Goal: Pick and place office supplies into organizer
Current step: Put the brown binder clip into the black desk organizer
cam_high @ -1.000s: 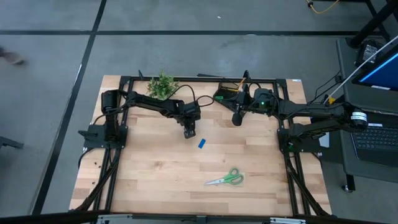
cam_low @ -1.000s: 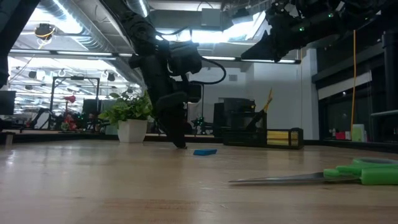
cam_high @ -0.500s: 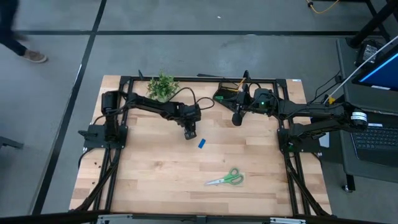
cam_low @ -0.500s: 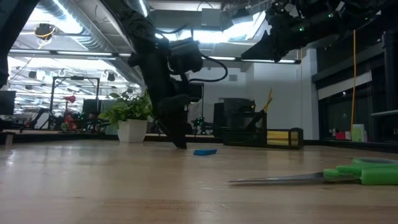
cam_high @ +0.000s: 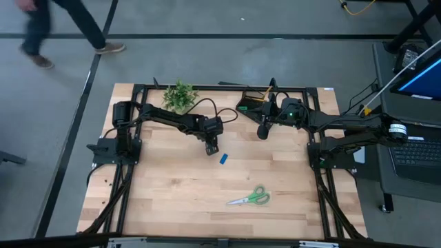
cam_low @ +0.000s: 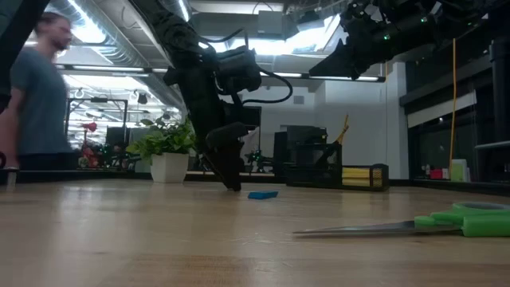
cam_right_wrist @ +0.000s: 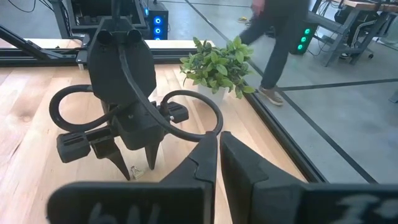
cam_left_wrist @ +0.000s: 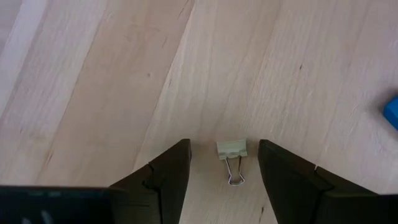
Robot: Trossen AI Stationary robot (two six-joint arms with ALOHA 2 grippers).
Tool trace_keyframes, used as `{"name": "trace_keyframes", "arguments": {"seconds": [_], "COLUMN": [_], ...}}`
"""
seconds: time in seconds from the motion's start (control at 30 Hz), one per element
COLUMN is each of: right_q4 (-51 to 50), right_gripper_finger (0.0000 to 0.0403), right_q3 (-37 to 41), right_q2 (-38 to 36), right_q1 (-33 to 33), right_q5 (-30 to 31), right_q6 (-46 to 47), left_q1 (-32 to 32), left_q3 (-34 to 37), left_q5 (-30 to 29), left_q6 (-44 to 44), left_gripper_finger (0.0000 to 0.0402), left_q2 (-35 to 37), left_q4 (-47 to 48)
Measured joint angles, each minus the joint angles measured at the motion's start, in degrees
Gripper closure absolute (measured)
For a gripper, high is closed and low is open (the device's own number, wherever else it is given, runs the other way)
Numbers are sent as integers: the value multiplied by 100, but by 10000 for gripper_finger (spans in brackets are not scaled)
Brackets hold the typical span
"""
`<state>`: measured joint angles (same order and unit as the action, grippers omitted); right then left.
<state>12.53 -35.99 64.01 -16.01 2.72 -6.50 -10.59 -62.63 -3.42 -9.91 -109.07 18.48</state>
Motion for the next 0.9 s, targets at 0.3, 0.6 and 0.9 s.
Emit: {"name": "trace_keyframes", "arguments": {"seconds": [0.3,0.6,0.9], "right_q4": [-2,-7,-40], "right_gripper_finger": [379,380,380], "right_q3": [0,0,0], "right_q2": [0,0,0], "right_q1": [0,2,0], "right_q5": [1,2,0], "right_q6": [2,2,2], "left_q1": [-5,-7,-4], "left_q3": [-9,-17,-15], "left_q5": [9,21,44], "left_q6": [4,70,265], "left_gripper_finger": [251,315,336], "left_q2": [-49,-49,-46], "left_q4": [7,87,89]}}
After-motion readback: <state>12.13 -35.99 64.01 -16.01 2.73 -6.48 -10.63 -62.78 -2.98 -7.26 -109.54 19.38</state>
